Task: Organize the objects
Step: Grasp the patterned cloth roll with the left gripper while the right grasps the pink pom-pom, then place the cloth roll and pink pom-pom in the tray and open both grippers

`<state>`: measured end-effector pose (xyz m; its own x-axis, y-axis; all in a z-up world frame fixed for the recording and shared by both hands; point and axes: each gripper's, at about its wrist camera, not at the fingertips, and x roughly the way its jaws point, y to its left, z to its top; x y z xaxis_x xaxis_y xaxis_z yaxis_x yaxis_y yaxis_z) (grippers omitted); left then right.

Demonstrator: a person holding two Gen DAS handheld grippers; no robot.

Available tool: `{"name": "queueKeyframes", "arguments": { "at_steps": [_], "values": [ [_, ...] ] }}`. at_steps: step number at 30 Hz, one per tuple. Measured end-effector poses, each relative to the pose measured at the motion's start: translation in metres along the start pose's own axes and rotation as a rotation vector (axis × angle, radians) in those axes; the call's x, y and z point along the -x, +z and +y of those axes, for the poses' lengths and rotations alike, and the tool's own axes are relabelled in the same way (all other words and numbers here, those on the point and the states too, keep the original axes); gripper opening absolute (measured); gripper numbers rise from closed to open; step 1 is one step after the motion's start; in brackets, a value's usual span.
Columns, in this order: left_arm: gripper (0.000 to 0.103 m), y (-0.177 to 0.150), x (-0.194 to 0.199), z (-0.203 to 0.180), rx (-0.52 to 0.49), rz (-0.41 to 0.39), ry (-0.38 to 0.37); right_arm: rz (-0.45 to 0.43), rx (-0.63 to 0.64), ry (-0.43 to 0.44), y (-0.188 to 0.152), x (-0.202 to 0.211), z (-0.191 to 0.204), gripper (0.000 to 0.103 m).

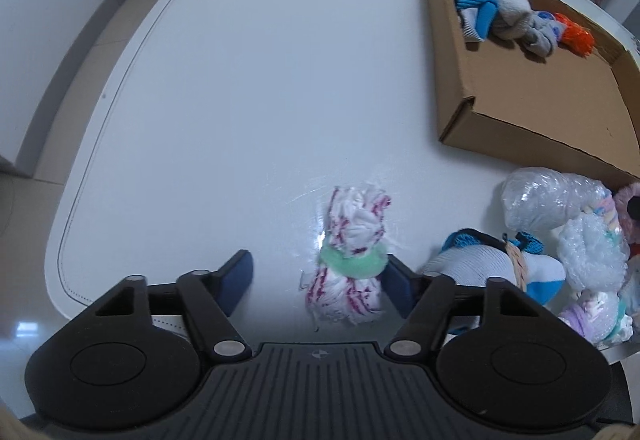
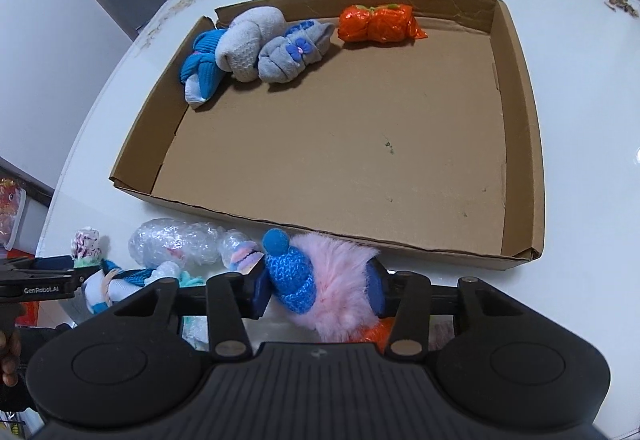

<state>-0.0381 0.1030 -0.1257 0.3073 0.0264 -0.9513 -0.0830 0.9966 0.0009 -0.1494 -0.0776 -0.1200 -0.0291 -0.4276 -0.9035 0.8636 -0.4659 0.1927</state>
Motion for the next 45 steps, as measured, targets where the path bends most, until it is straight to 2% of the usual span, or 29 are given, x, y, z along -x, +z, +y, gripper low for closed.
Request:
{"name": "queueKeyframes", "arguments": {
  "at_steps": [3, 4, 10, 16, 22, 25, 32, 36, 43, 45],
  "values": [
    [0.051, -0.002, 0.003, -0.004, -0.033, -0.017, -0.003, -0.005, 0.002, 0.007, 0.0, 0.001, 0.0, 0.043],
    [0.04, -0.002, 0.004, -0.005, -0.042, -0.018, -0.008, -0.006, 0.002, 0.008, 0.001, 0.001, 0.0, 0.043],
    [0.039, 0.003, 0.006, -0.007, -0.063, -0.025, -0.021, -0.018, 0.003, 0.017, -0.001, 0.007, 0.001, 0.042],
    [0.039, 0.021, 0.016, -0.004, -0.026, -0.076, -0.018, -0.039, -0.011, 0.044, 0.0, 0.018, -0.001, 0.042],
    [0.039, 0.037, 0.032, -0.002, 0.013, -0.122, -0.051, -0.071, -0.003, 0.065, 0.008, 0.04, -0.002, 0.042],
    [0.039, 0.046, 0.045, -0.011, -0.012, -0.168, -0.066, -0.092, -0.002, 0.077, 0.013, 0.053, -0.003, 0.042],
    [0.039, 0.068, 0.067, -0.056, -0.109, -0.251, -0.123, -0.145, -0.01, 0.073, 0.029, 0.078, -0.013, 0.042],
    [0.039, 0.087, 0.074, -0.091, -0.171, -0.279, -0.18, -0.166, -0.014, 0.065, 0.041, 0.088, -0.02, 0.042],
    [0.04, 0.132, 0.077, -0.163, -0.303, -0.33, -0.242, -0.207, 0.011, 0.045, 0.079, 0.094, -0.028, 0.042],
    [0.04, 0.143, 0.069, -0.181, -0.321, -0.32, -0.265, -0.217, 0.012, 0.045, 0.092, 0.092, -0.032, 0.042]
  ]
}}
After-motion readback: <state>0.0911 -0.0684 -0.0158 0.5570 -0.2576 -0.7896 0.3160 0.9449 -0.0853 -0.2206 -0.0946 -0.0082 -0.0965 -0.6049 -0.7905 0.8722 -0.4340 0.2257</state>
